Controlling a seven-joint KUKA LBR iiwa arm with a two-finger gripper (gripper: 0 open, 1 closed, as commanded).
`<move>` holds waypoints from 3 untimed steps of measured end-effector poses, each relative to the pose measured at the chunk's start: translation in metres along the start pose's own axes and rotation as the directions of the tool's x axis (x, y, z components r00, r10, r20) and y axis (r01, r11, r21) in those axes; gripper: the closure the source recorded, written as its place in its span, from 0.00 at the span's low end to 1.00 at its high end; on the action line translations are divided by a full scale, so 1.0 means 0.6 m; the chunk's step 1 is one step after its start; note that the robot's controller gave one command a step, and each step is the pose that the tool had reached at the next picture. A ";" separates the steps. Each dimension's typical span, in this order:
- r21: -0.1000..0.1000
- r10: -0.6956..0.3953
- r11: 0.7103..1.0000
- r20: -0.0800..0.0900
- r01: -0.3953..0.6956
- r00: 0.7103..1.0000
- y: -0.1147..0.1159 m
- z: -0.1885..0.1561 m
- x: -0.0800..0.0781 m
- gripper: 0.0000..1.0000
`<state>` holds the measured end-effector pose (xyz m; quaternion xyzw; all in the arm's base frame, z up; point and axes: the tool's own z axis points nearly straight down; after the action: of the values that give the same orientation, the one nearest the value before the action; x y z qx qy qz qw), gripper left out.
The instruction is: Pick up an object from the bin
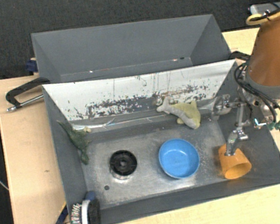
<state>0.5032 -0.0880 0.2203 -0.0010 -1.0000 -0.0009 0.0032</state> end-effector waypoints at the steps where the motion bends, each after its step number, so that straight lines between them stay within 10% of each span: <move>1: -0.002 -0.141 0.990 0.000 0.141 0.990 0.093 0.120 0.010 0.00; 2: 0.009 -0.280 0.960 0.037 0.280 0.959 0.197 0.215 -0.047 0.00; 3: 0.022 -0.771 0.636 0.036 0.771 0.635 0.183 0.220 -0.077 0.00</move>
Offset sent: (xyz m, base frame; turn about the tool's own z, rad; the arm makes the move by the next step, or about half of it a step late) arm -0.0053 0.0525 -0.0697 -0.1377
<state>0.5486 0.0217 0.0883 0.4255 -0.9048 0.0000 -0.0186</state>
